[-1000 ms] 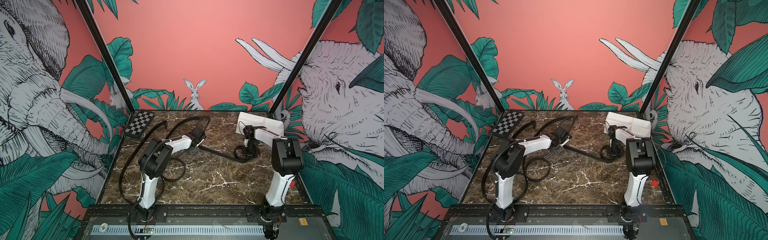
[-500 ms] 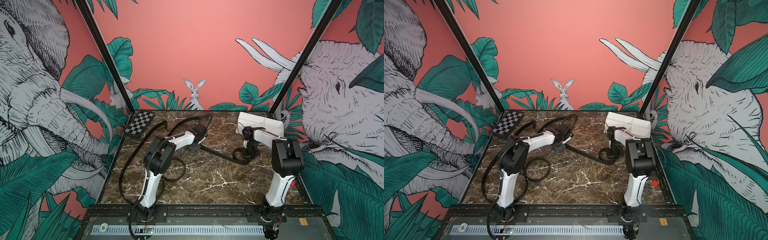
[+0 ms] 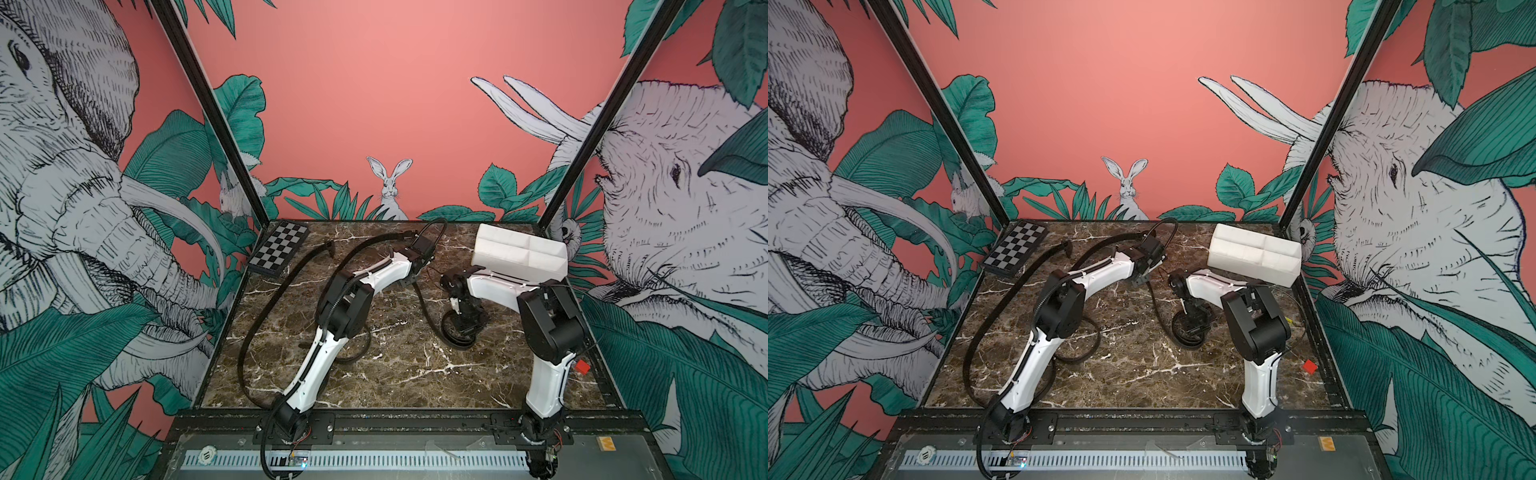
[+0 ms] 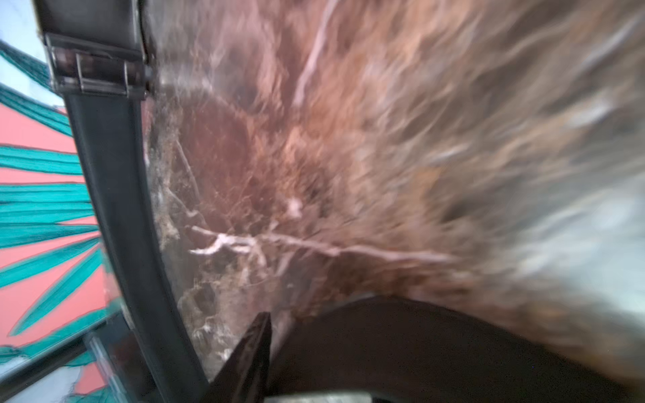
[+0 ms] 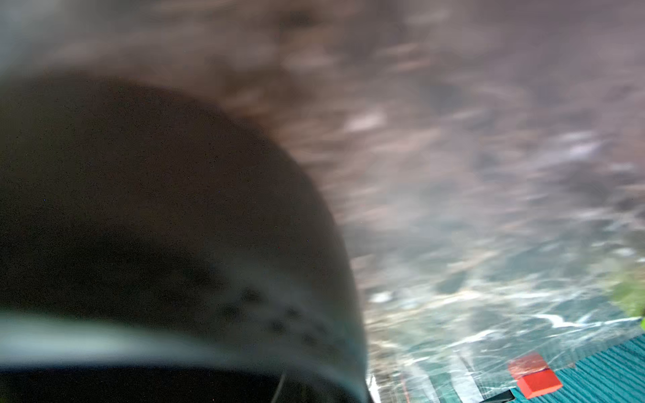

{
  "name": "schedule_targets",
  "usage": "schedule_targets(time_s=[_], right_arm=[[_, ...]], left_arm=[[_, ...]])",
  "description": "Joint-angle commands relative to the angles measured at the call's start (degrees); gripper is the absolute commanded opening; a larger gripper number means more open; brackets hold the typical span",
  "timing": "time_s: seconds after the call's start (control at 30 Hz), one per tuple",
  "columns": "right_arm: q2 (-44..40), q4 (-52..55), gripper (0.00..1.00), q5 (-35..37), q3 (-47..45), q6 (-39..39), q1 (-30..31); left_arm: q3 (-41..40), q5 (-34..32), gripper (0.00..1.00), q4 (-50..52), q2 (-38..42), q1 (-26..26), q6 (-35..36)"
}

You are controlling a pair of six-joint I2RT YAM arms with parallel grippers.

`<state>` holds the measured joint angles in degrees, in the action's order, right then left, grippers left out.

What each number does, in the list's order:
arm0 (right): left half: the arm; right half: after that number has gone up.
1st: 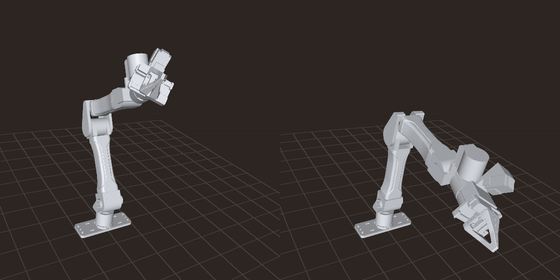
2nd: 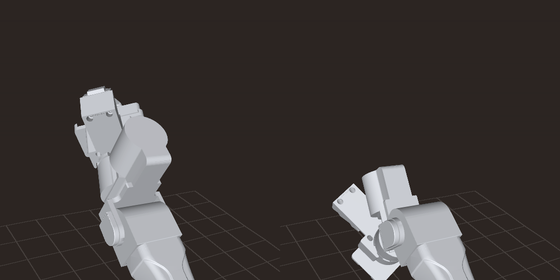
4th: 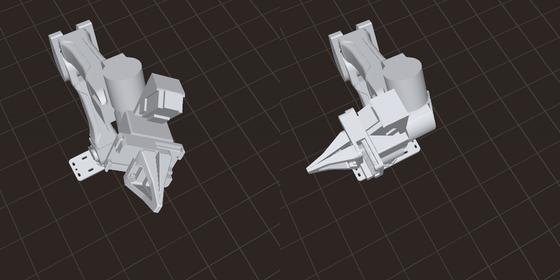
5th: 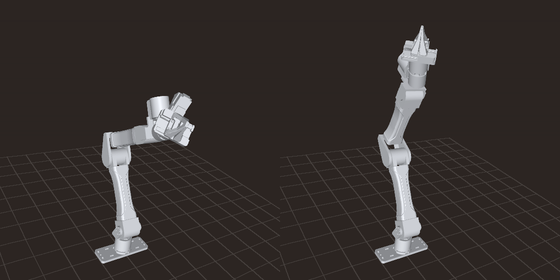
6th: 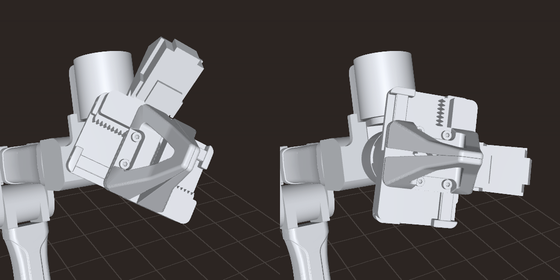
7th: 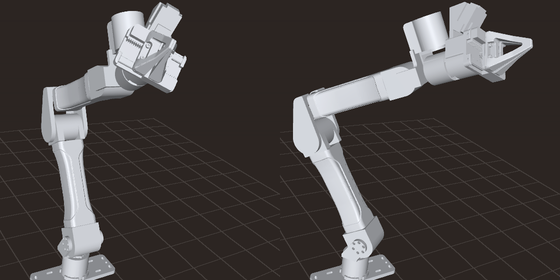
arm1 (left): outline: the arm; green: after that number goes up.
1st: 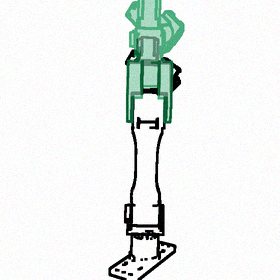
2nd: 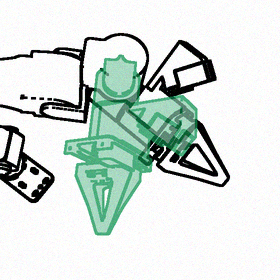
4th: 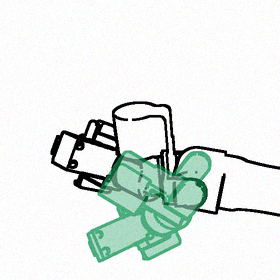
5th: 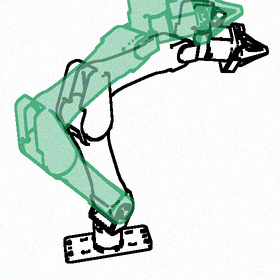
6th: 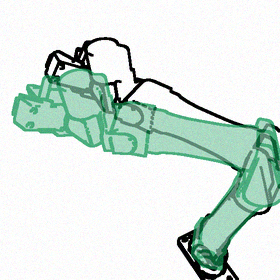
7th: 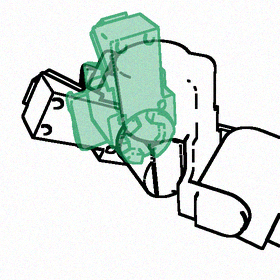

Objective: Place the belts into the storage roll
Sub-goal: Roll the belt at the center of the board.

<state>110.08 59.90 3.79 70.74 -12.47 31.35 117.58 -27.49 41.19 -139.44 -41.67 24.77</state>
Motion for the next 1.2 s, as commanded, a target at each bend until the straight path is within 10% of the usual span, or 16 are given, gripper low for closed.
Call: schedule_targets(time_s=[0.0, 0.6, 0.87, 1.17], right_arm=[[2.4, -1.0, 0.00, -10.7, -3.2, -1.9, 4.9], [2.7, -6.7, 0.00, -12.4, -5.3, -4.5, 6.7], [1.8, -7.2, 0.00, -12.7, -5.3, -4.4, 7.4], [0.9, -9.1, 0.00, -13.6, -6.1, -5.6, 9.5]], left_arm=[[-3.7, 0.3, 0.61, 0.2, 4.4, -0.5, -4.5], [-35.0, 9.0, 0.98, -5.5, 36.7, -0.5, -27.4], [-49.5, 23.5, 0.80, -1.4, 41.9, 1.2, -56.1], [-58.2, 36.1, 0.65, -23.5, 39.0, 1.2, -62.9]])
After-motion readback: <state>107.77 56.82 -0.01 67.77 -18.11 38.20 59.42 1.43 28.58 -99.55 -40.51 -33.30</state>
